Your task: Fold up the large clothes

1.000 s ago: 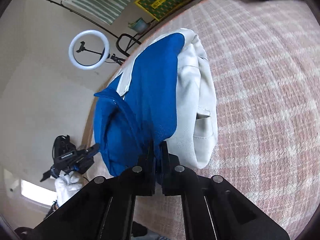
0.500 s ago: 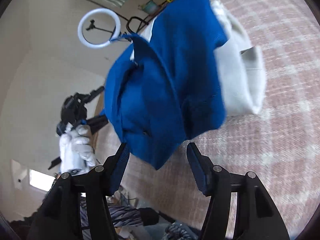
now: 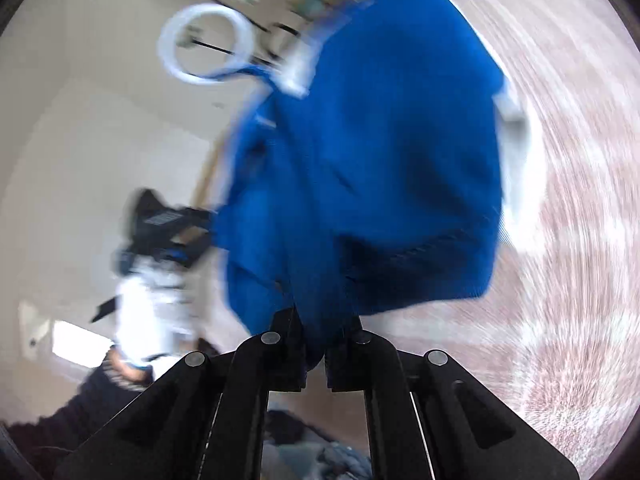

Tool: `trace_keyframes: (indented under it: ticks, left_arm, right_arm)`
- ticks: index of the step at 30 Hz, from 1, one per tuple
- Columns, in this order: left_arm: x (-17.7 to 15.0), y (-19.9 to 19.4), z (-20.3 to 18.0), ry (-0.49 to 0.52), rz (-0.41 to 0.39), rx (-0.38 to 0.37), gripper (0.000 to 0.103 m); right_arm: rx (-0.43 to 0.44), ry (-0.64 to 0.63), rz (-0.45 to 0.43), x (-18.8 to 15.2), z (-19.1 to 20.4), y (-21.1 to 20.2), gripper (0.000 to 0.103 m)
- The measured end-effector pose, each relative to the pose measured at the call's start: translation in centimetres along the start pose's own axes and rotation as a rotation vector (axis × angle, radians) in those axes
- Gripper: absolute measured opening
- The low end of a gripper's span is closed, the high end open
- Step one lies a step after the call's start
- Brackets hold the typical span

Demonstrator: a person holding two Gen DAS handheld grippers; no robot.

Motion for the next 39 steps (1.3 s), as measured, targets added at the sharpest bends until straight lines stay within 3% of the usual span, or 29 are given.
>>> trace_keyframes:
  ticks: [3, 6, 7, 10, 14, 17, 19, 22, 25, 27, 30, 34, 37, 39]
  left_arm:
    - [0.0, -0.9, -0.5, 0.043, -0.003, 0.050, 0.004]
    - [0.3, -2.2, -1.1, 0.082, -0.018, 0.077, 0.004]
    - [0.5, -2.9, -1.5, 0.101, -0.028, 0.094, 0.004]
    - [1.6, -5.8, -3.3, 0.163, -0.112, 0.116, 0.004]
    - [3.7, -7.5, -6.9, 0.262, -0.196, 0.105, 0.004]
    - [4.4, -6.6, -8.6, 0.275, -0.196, 0.050, 0.004]
    - [4.5, -5.2, -9.8, 0.288, -0.168, 0.028, 0.004]
    - [3.6, -3.4, -11.4, 0.328, -0.116, -0.014, 0.004]
    - [2.1, -1.1, -12.7, 0.376, -0.059, -0.033, 0.004]
    - [1.3, 0.6, -12.7, 0.381, -0.015, -0.026, 0.004]
    - [0.8, 2.3, -11.7, 0.387, 0.025, 0.022, 0.004]
    - [1.0, 2.2, -10.7, 0.373, 0.022, 0.037, 0.004]
    - [1.9, 1.3, -10.2, 0.360, -0.008, 0.042, 0.004]
    - [3.0, 0.4, -10.2, 0.351, -0.043, 0.042, 0.004]
  right_arm:
    - [-0.012, -0.004, 0.002, 0.0, -0.5, 0.4, 0.005]
    - [-0.073, -0.070, -0.003, 0.0, 0.2, -1.0, 0.014]
    - [-0.092, -0.085, -0.002, -0.2, 0.2, -1.6, 0.019]
    - [-0.077, -0.106, 0.002, -0.6, 0.7, -3.8, 0.046]
    - [-0.059, -0.117, -0.106, 0.2, 0.3, -8.5, 0.046]
    - [0.001, -0.073, -0.258, 3.6, 1.0, -11.9, 0.046]
    - [0.042, -0.088, -0.310, 5.2, 1.9, -13.0, 0.041]
    - [0.080, -0.185, -0.274, 6.1, 4.7, -12.1, 0.033]
    - [0.019, -0.342, -0.164, 5.8, 7.9, -7.7, 0.027]
    - [0.002, -0.372, -0.115, 6.1, 9.3, -4.9, 0.025]
    - [-0.009, -0.372, -0.100, 7.4, 9.8, -2.2, 0.025]
    - [-0.128, -0.277, -0.160, 10.9, 7.5, 0.2, 0.025]
    - [-0.088, -0.128, -0.185, 12.9, 4.8, -0.9, 0.020]
    - [-0.142, -0.156, -0.213, 12.9, 4.8, -1.5, 0.020]
Point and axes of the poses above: each gripper's, at about its wrist camera, not at the fingertips, and y roughly the way its jaws point, z to its left, x to its top, the point moved 7 cm from there along y, roughly the way its jaws point, and after that the axes turned 11 degrees about y, right-handed, at the moved point
